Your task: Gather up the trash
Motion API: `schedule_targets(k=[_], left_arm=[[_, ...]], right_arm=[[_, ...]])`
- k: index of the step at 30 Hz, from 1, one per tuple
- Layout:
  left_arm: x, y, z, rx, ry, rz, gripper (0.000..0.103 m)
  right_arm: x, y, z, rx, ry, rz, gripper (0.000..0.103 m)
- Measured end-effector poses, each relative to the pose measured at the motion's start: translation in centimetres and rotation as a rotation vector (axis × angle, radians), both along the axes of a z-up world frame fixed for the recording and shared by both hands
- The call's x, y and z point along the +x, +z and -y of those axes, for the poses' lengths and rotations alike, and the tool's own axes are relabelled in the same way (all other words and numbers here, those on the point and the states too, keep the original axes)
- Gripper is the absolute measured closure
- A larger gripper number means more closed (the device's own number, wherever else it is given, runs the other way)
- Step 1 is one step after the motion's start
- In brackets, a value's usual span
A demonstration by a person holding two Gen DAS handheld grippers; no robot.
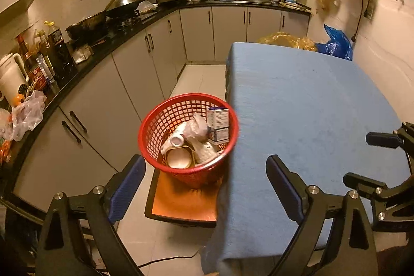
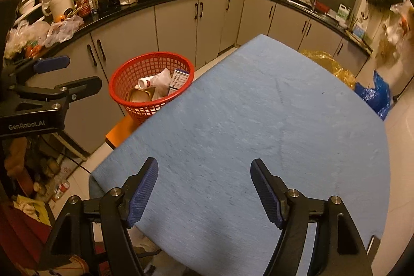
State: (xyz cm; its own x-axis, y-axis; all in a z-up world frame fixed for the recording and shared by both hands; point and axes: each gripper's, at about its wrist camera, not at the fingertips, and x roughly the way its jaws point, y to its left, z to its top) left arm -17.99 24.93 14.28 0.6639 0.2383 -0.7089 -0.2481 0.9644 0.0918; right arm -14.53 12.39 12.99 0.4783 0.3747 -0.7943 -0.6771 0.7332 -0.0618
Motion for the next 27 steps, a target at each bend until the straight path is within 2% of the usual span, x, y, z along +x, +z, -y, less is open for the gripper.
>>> schedule_targets(k=[4,8,19,27], left_arm=[[0.0,0.5,1.5,0.024,0.002,0.000,0.010],[0.4,1.1,2.5,0.046,0.044,0.003,0.009],[1.4,1.6,5.0,0.123,0.128,-0.073,0.009],[0.7,1.9,4.8,0.059,0.154,-0.047,0.009]], right_arm=[[0.0,0.4,1.4,-0.003,0.015,0.021,0.023],[0.1,0.5,2.3,-0.010,0.042,0.031,0.023],[0.7,0.3,4.2,-0.007,0.105,0.026,0.022],[0.9,0.2,4.7,-0.005,0.136,0.030,0.022]])
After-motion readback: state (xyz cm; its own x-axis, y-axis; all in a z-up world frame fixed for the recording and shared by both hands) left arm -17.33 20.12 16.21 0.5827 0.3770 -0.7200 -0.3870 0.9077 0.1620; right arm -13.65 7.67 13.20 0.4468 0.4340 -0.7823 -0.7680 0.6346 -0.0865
